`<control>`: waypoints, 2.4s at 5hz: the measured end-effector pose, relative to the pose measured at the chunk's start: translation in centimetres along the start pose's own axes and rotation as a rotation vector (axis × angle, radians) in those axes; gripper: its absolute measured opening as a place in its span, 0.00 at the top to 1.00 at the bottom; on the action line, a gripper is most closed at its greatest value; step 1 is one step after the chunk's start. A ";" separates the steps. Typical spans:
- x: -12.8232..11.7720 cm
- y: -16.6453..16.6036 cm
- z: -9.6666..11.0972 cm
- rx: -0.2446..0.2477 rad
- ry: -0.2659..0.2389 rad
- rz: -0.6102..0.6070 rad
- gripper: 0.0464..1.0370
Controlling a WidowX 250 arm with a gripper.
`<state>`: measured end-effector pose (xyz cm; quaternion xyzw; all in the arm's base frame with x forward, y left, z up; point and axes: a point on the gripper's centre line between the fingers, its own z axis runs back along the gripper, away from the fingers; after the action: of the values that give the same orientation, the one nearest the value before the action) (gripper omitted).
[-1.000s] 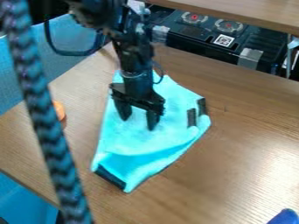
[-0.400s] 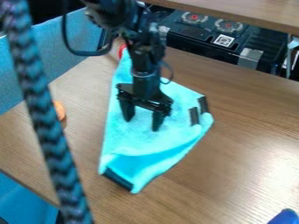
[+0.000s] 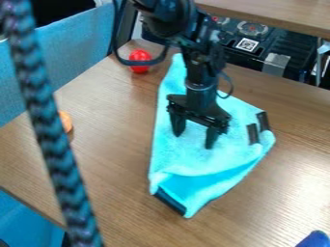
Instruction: Move the object to the right side of the table
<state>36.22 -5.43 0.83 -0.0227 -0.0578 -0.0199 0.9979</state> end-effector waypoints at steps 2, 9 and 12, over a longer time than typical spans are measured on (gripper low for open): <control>1.1 -4.2 -0.2 -0.030 -0.002 -0.029 0.04; -2.1 -8.4 0.8 -0.083 0.020 -0.182 0.04; -1.7 -5.6 1.7 -0.101 0.036 -0.279 0.04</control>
<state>34.14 -10.86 2.54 -0.0645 -0.0416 -0.1616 0.9839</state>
